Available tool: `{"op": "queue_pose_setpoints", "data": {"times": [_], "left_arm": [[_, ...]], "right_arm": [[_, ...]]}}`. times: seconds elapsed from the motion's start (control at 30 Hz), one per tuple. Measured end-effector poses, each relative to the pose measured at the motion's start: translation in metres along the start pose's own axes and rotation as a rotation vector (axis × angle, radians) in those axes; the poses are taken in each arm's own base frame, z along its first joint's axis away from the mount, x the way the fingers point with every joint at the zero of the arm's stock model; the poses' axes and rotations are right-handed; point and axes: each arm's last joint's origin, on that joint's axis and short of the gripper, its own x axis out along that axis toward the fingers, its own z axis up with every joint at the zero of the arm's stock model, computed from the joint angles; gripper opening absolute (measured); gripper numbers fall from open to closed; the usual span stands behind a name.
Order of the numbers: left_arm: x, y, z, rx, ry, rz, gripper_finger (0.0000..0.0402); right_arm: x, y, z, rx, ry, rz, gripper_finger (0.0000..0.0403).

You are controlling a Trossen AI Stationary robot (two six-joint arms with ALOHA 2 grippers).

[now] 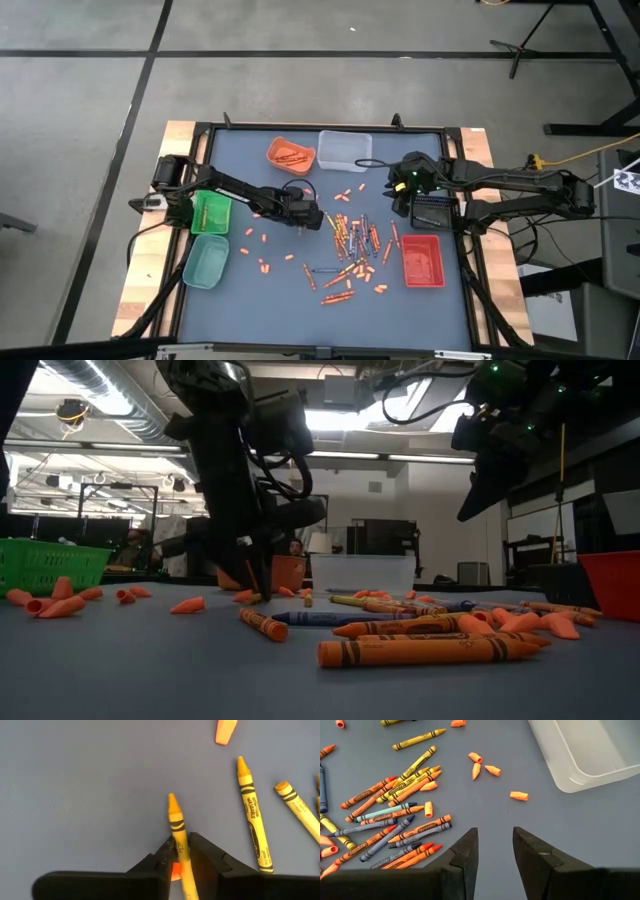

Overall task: Sort crayons
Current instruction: Put the yellow crayon into the green bin

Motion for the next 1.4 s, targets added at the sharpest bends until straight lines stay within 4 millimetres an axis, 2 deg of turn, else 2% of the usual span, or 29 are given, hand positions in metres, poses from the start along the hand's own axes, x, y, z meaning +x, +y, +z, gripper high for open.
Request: {"op": "queue_pose_setpoints", "data": {"times": [0.27, 0.5, 0.63, 0.83, 0.97, 1.23, 1.4], "left_arm": [[0.001, -0.002, 0.001, 0.001, -0.019, -0.019, 0.0014], [0.001, -0.003, 0.002, 0.000, -0.041, -0.024, 0.0011], [-0.006, -0.003, 0.004, 0.055, -0.043, -0.038, 0.0011], [-0.033, -0.005, 0.013, 0.102, -0.061, -0.109, 0.0011], [-0.060, 0.000, 0.022, 0.116, -0.074, -0.134, 0.0011], [-0.113, 0.032, 0.033, 0.141, -0.055, -0.059, 0.0011], [-0.136, 0.057, 0.032, 0.109, -0.017, 0.055, 0.0011]], "right_arm": [[0.000, 0.000, 0.000, 0.000, 0.000, 0.000, 0.0120], [0.000, 0.000, 0.000, 0.000, -0.001, 0.000, 0.0120], [0.000, 0.000, 0.002, -0.001, -0.021, 0.001, 0.0120], [0.000, 0.000, 0.006, -0.004, -0.066, 0.003, 0.0120], [-0.001, 0.001, 0.011, -0.007, -0.119, 0.006, 0.0120], [-0.003, 0.001, 0.022, 0.011, -0.233, 0.014, 0.0120], [-0.004, 0.002, 0.026, 0.068, -0.275, 0.026, 0.0120]]}}
